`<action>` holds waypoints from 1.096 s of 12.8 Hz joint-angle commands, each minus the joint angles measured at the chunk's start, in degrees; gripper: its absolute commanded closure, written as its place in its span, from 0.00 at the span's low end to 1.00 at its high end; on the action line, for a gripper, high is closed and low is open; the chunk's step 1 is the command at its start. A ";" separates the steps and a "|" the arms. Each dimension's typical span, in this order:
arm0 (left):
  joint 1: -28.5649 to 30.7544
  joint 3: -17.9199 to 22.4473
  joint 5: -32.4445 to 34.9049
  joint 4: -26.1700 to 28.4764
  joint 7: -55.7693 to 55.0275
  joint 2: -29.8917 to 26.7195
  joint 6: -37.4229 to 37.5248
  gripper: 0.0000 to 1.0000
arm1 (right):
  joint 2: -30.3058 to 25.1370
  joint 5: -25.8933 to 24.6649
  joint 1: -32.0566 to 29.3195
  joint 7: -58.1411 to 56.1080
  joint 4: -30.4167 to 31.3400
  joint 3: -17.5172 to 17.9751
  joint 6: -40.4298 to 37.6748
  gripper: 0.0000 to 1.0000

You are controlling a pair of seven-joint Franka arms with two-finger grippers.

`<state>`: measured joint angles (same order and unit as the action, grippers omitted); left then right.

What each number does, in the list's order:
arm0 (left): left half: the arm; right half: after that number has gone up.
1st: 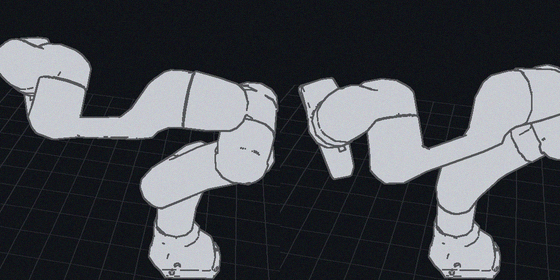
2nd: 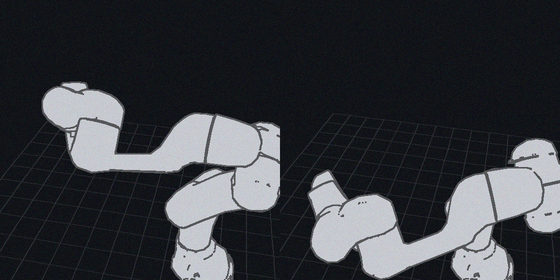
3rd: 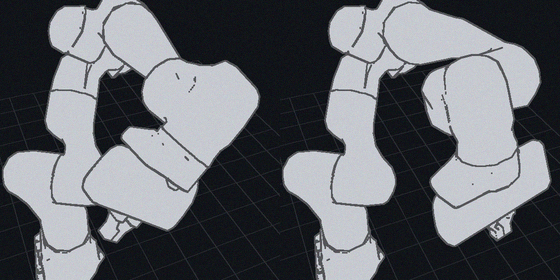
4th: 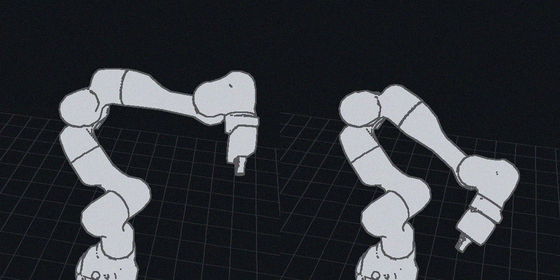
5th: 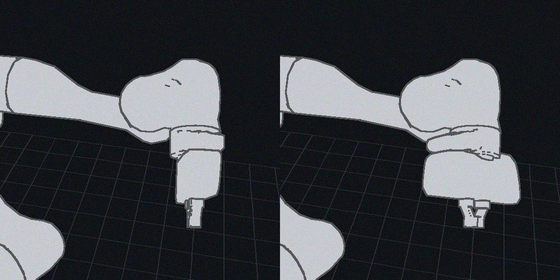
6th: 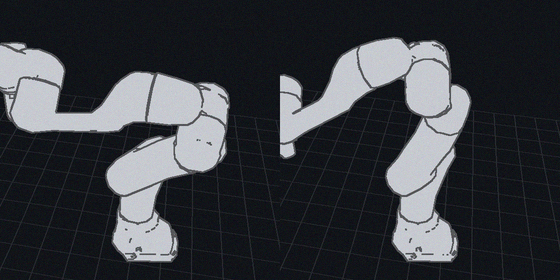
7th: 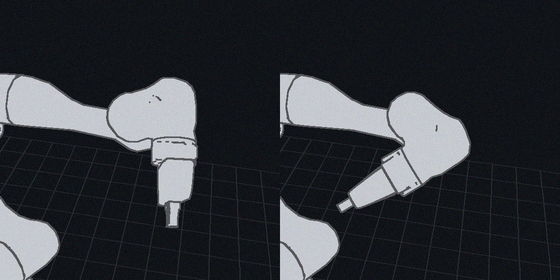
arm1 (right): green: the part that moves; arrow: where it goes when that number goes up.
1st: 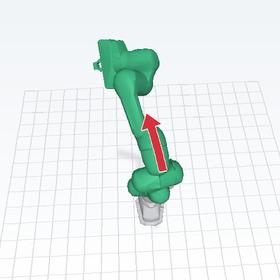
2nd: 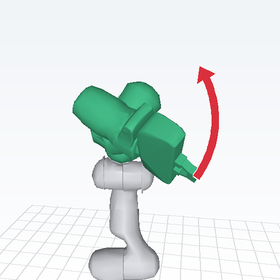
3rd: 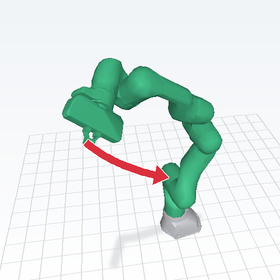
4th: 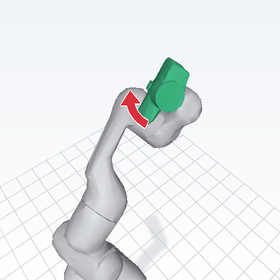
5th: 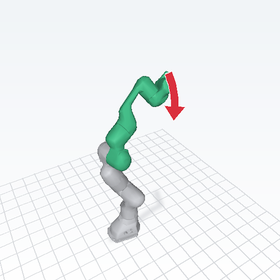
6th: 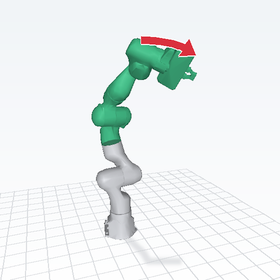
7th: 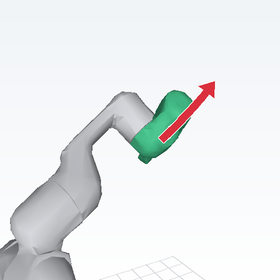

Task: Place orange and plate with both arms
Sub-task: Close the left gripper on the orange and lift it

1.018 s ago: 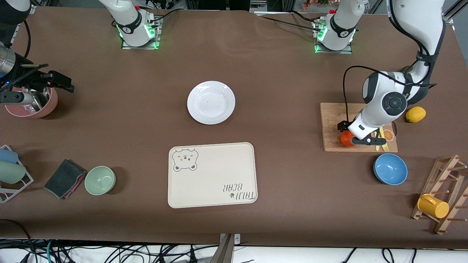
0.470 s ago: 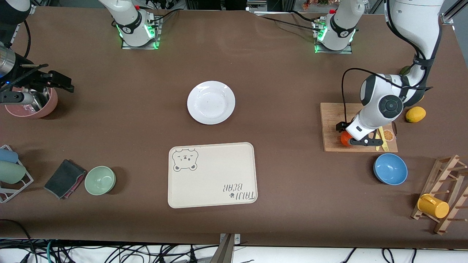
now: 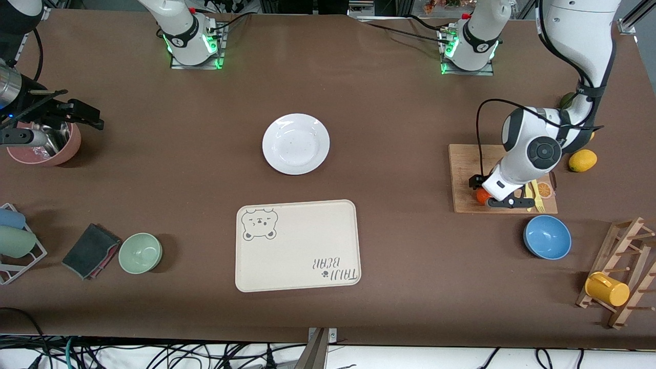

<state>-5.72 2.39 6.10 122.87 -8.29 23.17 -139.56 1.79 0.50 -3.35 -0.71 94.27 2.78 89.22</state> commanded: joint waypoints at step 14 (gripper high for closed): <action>-1.23 -3.25 1.29 -15.90 -4.44 -2.78 25.36 0.99 | 0.32 0.91 -0.17 -0.43 -1.02 -0.06 -0.36 0.00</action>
<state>-6.50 0.97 6.10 109.58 -9.59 22.07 -120.24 1.79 0.50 -3.37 -0.71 94.27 2.78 89.22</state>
